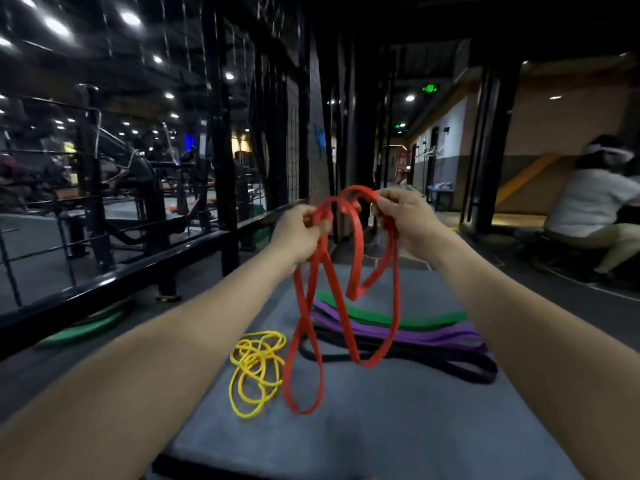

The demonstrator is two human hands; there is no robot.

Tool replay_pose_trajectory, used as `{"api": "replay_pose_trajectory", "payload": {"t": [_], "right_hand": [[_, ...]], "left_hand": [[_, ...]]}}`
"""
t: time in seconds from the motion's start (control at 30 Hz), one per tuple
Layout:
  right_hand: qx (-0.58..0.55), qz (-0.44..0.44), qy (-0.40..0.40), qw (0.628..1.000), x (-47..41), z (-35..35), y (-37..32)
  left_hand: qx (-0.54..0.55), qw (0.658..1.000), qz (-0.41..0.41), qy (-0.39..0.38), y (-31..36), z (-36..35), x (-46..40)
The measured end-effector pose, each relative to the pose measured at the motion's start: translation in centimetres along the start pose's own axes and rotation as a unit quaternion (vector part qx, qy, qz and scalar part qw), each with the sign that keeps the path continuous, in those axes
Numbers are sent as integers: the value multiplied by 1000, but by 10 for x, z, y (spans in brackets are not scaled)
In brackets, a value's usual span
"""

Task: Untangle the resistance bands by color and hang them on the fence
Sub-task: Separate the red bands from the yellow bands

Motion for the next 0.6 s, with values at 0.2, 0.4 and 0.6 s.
{"api": "replay_pose_trajectory", "payload": {"t": [0.2, 0.4, 0.6], "right_hand": [[-27, -19, -19, 999, 2, 9, 26], [9, -25, -54, 998, 1, 2, 48], [-21, -19, -84, 996, 0, -15, 53]], "left_hand": [[-285, 866, 119, -394, -43, -68, 34], [-209, 930, 94, -286, -43, -49, 8], [260, 920, 199, -216, -43, -60, 9]]}}
Point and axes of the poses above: each hand's wrist, its own x-axis away from the middle knuckle, its own z-axis out of the back of the hand, y = z × x, the point moved 7 cm from there along -x, towards the middle knuckle, and after that the axes turned 2 degrees about -y, right-handed, at the moved point
